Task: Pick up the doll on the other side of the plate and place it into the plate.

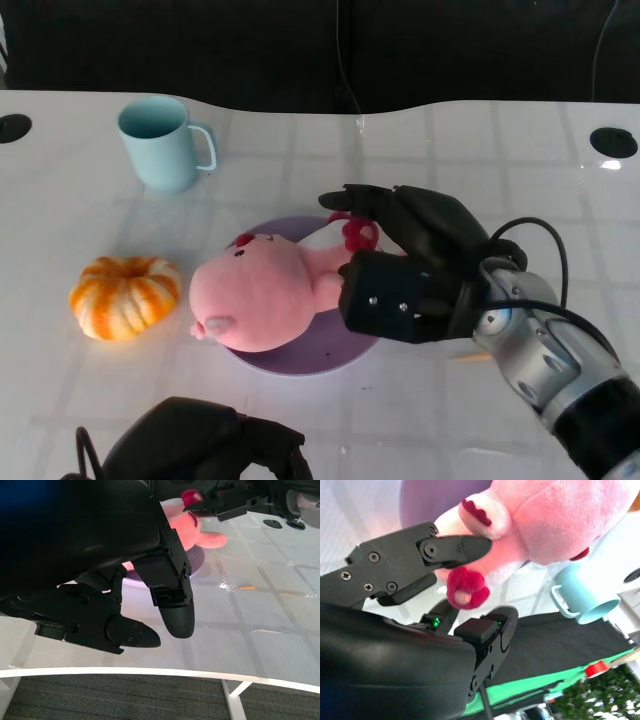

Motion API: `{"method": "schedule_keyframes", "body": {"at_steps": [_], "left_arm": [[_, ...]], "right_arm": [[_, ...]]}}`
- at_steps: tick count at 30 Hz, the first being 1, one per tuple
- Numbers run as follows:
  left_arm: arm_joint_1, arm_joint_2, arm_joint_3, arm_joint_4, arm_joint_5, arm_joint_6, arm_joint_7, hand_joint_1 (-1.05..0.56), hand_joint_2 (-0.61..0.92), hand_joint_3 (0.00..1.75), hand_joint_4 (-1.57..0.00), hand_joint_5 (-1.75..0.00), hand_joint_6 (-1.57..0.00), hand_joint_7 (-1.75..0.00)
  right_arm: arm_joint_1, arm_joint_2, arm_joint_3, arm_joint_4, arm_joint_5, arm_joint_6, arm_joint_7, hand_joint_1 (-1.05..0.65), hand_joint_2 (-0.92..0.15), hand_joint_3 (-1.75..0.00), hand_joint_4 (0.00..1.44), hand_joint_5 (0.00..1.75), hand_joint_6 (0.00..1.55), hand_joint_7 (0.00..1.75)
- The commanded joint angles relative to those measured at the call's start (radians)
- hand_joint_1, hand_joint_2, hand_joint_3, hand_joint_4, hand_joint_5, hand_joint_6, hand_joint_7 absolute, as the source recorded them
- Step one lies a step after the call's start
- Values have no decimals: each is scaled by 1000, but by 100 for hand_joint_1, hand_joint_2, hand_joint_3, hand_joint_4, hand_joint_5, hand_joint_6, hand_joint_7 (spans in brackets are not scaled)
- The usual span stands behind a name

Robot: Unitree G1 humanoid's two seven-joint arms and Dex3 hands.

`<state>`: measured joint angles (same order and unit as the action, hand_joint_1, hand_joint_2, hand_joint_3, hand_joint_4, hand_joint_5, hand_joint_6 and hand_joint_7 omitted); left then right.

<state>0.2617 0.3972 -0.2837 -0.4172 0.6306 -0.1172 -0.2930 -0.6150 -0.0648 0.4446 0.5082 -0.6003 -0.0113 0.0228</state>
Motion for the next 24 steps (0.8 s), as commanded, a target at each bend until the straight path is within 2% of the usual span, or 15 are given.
{"method": "schedule_keyframes", "body": {"at_steps": [1, 7, 11, 13, 15, 17, 18, 21, 24], "left_arm": [[-1, 6, 0, -18, 7, 9, -5, -18, 92, 16, -75, -136, -91, -56], [-3, -1, -11, -30, 19, 37, -13, -19, 92, 18, -76, -135, -91, -56], [-12, -1, -17, -21, 20, 30, -4, -18, 92, 18, -77, -133, -92, -56], [-18, -3, -22, -16, 23, 27, 2, -19, 92, 18, -77, -133, -92, -55], [-23, -10, -28, -12, 25, 34, 2, -19, 92, 18, -77, -133, -92, -55], [-27, -17, -33, -12, 31, 46, -5, -19, 92, 18, -76, -132, -92, -55], [-29, -20, -37, -13, 34, 52, -8, -19, 92, 19, -76, -130, -92, -55], [-32, -22, -41, -14, 36, 57, -5, -19, 92, 18, -77, -126, -92, -54], [-29, -17, -35, -15, 26, 49, 1, -19, 92, 17, -78, -127, -92, -54]], "right_arm": [[31, -42, 4, -66, -6, 13, 41, -56, -92, -21, 7, 44, 36, 1], [102, -106, -27, -230, 16, 37, 130, -57, -92, -20, 3, 47, 34, 0], [155, -161, -71, -349, 63, 22, 183, -57, -92, -21, 8, 52, 38, 2], [191, -199, -104, -421, 89, 19, 217, -56, -92, -24, 15, 56, 42, 4], [235, -239, -142, -490, 122, 12, 251, -51, -92, -25, 25, 61, 55, 10], [288, -276, -186, -549, 171, -2, 282, -47, -92, -24, 31, 59, 62, 11], [329, -297, -218, -584, 207, -15, 297, -39, -92, -21, 51, 69, 71, 15], [431, -331, -286, -660, 275, -43, 307, -29, -92, -17, 72, 79, 82, 18], [528, -344, -333, -710, 302, -77, 289, -21, -92, -15, 78, 83, 90, 21]]}}
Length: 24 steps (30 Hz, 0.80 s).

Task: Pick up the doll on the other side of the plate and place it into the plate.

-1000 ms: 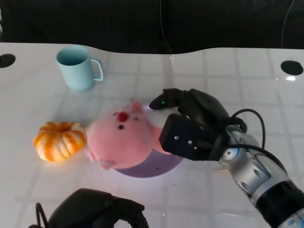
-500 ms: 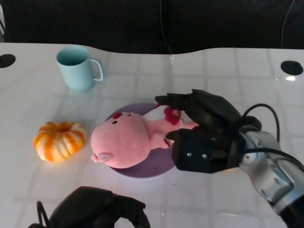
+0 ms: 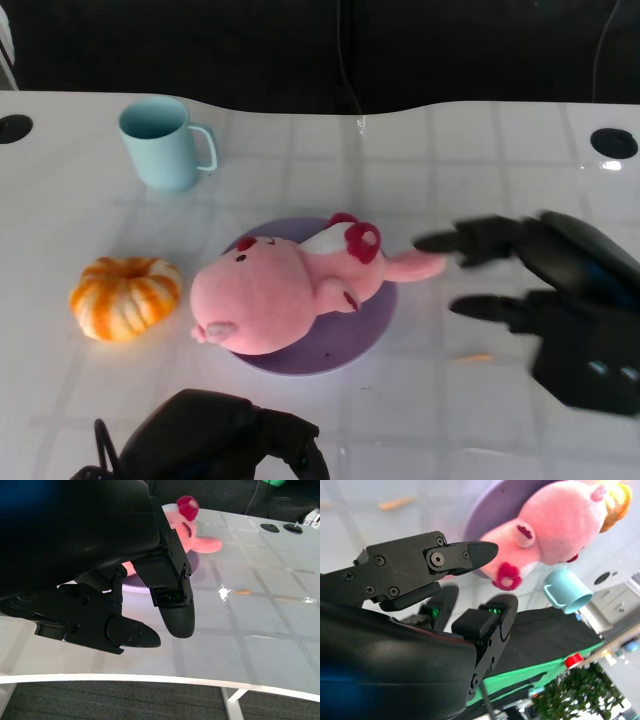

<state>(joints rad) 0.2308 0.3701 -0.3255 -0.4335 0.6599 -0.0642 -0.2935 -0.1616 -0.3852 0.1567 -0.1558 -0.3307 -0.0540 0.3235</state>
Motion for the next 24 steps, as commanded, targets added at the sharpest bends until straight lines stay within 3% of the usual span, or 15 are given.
{"method": "schedule_keyframes", "body": {"at_steps": [1, 7, 10, 11, 12, 13, 15, 20, 24], "left_arm": [[4, 12, 10, -1, -8, -4, 1, -19, 92, 17, -78, -127, -92, -54], [16, 29, 42, -9, -42, -12, -5, -19, 92, 18, -77, -128, -92, -53], [20, 41, 69, -12, -76, -6, -20, -18, 92, 19, -75, -132, -92, -54], [21, 46, 76, -12, -84, -5, -25, -19, 92, 20, -74, -133, -92, -54], [22, 53, 82, -11, -91, -6, -28, -19, 92, 21, -73, -135, -91, -55], [23, 60, 88, -12, -93, -9, -30, -19, 92, 21, -73, -136, -91, -55], [25, 73, 96, -16, -93, -14, -35, -19, 92, 21, -71, -142, -89, -58], [32, 87, 114, -8, -119, -36, -33, -18, 92, 23, -66, -137, -87, -60], [32, 93, 123, 4, -131, -54, -30, -20, 92, 24, -67, -131, -87, -63]], "right_arm": [[108, -22, -59, -63, 40, -45, -19, -19, -92, -14, 78, 83, 92, 21], [274, -22, -101, -222, 67, -10, -1, -3, -92, -14, 76, 97, 101, 23], [326, -3, -94, -267, 55, 27, -13, 1, -91, -20, 73, 118, 108, 26], [333, 5, -89, -262, 50, 31, -21, 5, -87, -32, 73, 127, 111, 30], [337, 11, -83, -256, 47, 37, -24, 8, -72, -64, 75, 134, 112, 38], [337, 11, -77, -246, 43, 37, -24, 9, -64, -83, 77, 138, 111, 44], [331, -9, -63, -224, 3, 25, -22, 9, -50, -111, 85, 144, 108, 62], [311, -40, -38, -185, -98, 5, -33, 4, -39, -124, 90, 155, 103, 85], [301, -49, -24, -174, -151, 0, -37, -6, -39, -124, 87, 165, 90, 123]]}}
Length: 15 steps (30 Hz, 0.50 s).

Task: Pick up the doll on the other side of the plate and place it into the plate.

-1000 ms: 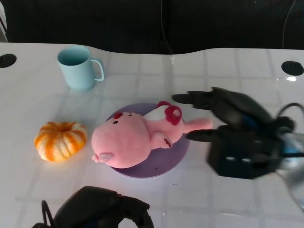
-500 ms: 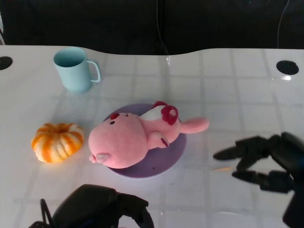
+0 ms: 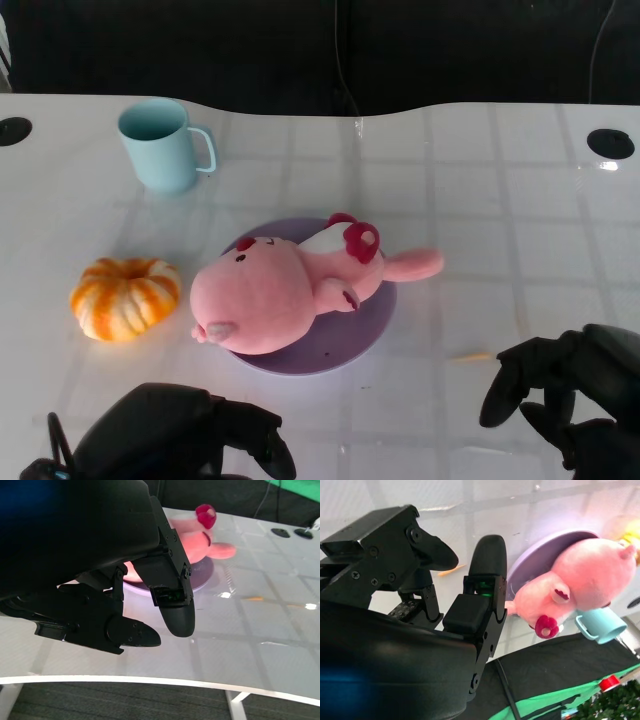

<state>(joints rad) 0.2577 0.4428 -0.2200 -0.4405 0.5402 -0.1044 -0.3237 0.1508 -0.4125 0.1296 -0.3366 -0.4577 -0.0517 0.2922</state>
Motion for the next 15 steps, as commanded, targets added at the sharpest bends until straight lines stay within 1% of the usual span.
{"method": "schedule_keyframes", "body": {"at_steps": [1, 4, 7, 10, 15], "left_arm": [[6, 20, 19, 11, -12, -16, 0, -20, 92, 25, -67, -129, -87, -64], [8, 17, 22, 17, -18, -29, 6, -20, 92, 26, -68, -128, -87, -65], [11, 16, 26, 20, -24, -40, 6, -20, 92, 26, -68, -128, -87, -66], [10, 16, 28, 23, -22, -48, 8, -20, 92, 25, -68, -128, -86, -68], [6, 11, 27, 34, -16, -50, 6, -20, 92, 23, -69, -127, -85, -70]], "right_arm": [[-12, -23, 7, 6, -34, 7, 0, -9, -40, -123, 85, 166, 86, 129], [-17, -26, 14, 8, -65, 14, 3, -13, -41, -120, 83, 166, 81, 138], [-27, -33, 17, 29, -88, -6, -8, -11, -44, -113, 83, 170, 81, 138], [-34, -32, 15, 34, -94, 4, 2, -10, -48, -106, 81, 174, 80, 139], [-37, -34, 16, 44, -89, 3, 14, -9, -50, -104, 81, 175, 76, 149]]}}
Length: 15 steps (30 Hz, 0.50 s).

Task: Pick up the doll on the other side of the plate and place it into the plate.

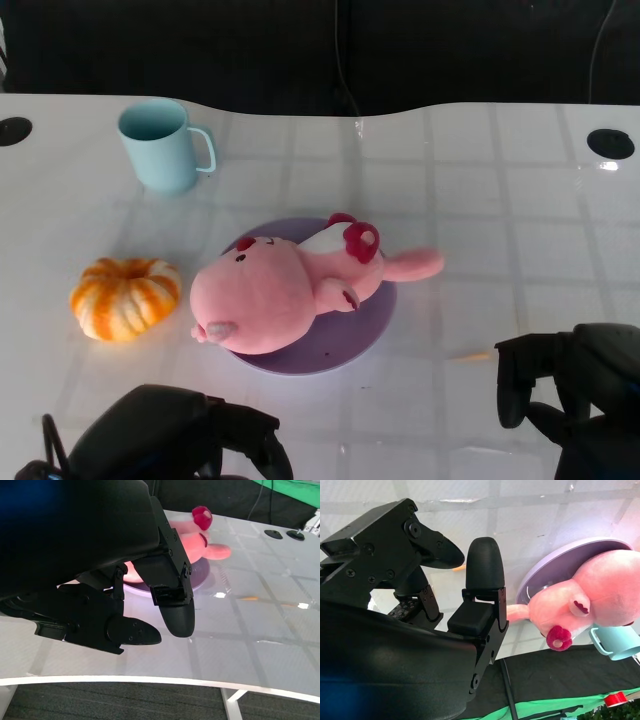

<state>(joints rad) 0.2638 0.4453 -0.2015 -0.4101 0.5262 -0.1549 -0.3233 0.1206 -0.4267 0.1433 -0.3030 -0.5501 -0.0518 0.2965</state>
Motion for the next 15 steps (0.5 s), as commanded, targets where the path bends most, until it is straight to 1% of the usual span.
{"method": "schedule_keyframes", "body": {"at_steps": [1, 6, 7, 10, 15], "left_arm": [[-2, 7, 6, 3, 4, 7, 3, -21, 92, 23, -69, -127, -85, -70], [-10, -3, -6, 14, 22, 10, 11, -21, 92, 24, -72, -128, -85, -70], [-12, -6, -7, 17, 22, 7, 14, -20, 92, 23, -73, -132, -86, -70], [-15, -14, -10, 20, 20, 9, 13, -19, 92, 20, -73, -137, -86, -69], [-17, -16, -14, 23, 30, 6, 12, -20, 92, 22, -73, -138, -86, -68]], "right_arm": [[-8, -21, 3, 12, 2, 2, 10, -10, -50, -102, 80, 175, 74, 148], [-8, -29, -4, 23, 4, -8, 10, -11, -55, -96, 78, 174, 76, 141], [-8, -30, -5, 26, 7, -10, 9, -11, -55, -95, 79, 174, 76, 140], [-11, -35, -3, 38, 4, -18, 5, -11, -55, -95, 80, 175, 76, 142], [-13, -38, 1, 50, -3, -33, -4, -10, -53, -98, 80, 173, 78, 139]]}}
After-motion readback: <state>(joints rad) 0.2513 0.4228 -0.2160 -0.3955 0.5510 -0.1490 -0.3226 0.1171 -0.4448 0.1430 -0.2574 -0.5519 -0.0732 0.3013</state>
